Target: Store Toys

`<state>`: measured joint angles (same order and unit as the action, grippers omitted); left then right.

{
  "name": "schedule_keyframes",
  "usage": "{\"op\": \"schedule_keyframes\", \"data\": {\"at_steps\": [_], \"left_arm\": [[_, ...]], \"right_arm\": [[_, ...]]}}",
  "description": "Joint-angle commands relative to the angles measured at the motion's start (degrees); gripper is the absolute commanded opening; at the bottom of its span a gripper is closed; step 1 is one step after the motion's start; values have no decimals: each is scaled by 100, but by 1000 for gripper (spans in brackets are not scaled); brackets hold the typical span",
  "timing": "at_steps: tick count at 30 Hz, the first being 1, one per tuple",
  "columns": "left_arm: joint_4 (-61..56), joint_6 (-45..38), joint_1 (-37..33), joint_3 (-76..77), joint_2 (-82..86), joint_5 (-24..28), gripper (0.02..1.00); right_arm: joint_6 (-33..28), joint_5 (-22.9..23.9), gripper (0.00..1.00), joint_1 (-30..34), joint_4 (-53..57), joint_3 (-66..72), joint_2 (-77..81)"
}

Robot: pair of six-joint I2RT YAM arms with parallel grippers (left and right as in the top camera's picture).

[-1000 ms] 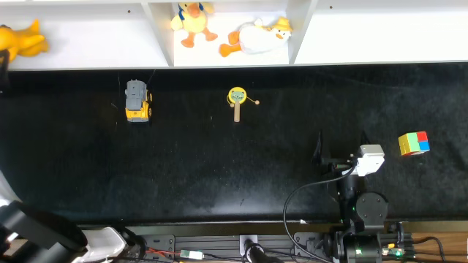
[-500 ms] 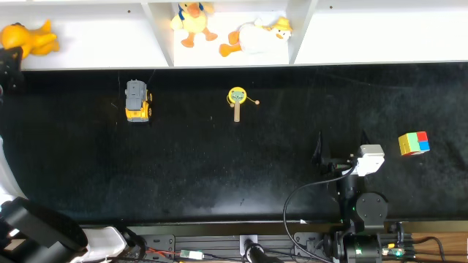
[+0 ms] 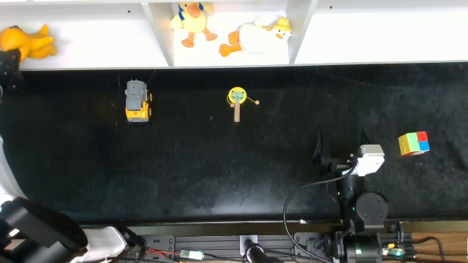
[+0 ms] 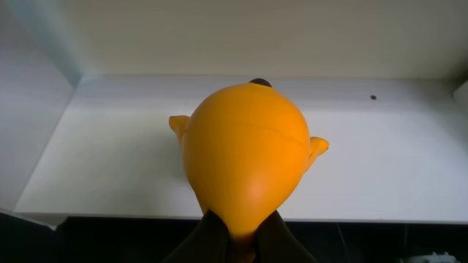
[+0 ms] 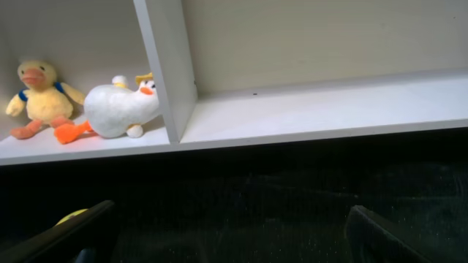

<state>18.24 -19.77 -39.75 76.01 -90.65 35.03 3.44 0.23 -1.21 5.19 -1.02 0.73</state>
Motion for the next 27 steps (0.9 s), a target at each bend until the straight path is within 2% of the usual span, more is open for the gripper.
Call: {"op": "schedule_keyframes", "data": {"at_steps": [1,9,17,27], "left_arm": [[-254,225,-11,181,13,-87,86],[-352,271,81,181,-66,-101,93],[-542,358,468,181,-411,-693,112],[-608,378,501,181,-706,-730,112]], "right_arm": [[42,-2,993,13,-31,55,-52],[42,-2,996,13,-31,55,-52],[42,-2,996,13,-31,55,-52],[42,-2,996,13,-31,55,-52]]}}
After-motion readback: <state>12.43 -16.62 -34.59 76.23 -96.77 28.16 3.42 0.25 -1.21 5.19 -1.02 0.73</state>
